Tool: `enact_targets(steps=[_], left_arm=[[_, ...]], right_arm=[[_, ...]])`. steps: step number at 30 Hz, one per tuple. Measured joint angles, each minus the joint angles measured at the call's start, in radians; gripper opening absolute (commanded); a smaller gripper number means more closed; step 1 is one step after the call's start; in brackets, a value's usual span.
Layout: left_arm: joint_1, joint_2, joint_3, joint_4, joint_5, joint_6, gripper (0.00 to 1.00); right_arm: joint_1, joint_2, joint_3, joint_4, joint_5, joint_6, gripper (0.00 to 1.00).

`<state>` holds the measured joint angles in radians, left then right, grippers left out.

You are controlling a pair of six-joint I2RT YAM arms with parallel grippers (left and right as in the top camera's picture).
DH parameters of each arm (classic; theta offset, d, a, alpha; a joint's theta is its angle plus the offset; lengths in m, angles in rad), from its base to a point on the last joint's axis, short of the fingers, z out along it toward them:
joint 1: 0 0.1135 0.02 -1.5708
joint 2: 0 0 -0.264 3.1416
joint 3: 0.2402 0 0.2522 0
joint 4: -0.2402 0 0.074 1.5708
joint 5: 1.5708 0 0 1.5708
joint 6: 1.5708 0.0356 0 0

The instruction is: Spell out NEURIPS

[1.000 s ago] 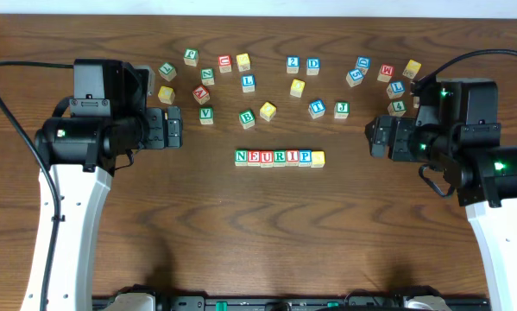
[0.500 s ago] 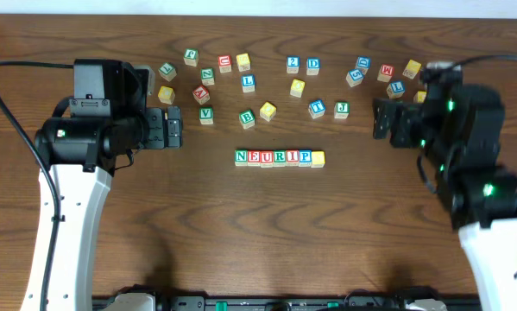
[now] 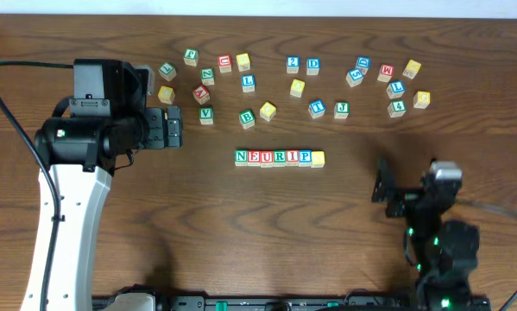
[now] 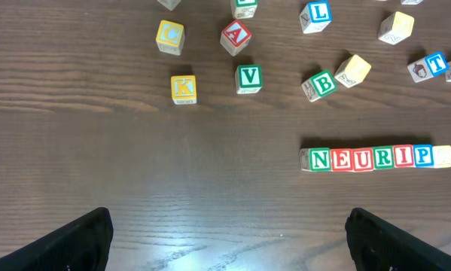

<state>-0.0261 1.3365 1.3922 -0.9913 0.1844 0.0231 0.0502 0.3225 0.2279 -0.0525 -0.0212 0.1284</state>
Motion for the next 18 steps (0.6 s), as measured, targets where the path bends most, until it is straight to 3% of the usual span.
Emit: enact_targets(steps=[7, 18], left_arm=[[0.0, 0.0, 0.0, 0.0, 0.0, 0.0, 0.98], [0.0, -0.002, 0.0, 0.0, 0.0, 0.0, 0.98]], right_arm=[[-0.016, -0.299, -0.179, 0.025, 0.003, 0.0, 0.99], [-0.016, -0.308, -0.219, -0.021, 0.003, 0.0, 0.99]])
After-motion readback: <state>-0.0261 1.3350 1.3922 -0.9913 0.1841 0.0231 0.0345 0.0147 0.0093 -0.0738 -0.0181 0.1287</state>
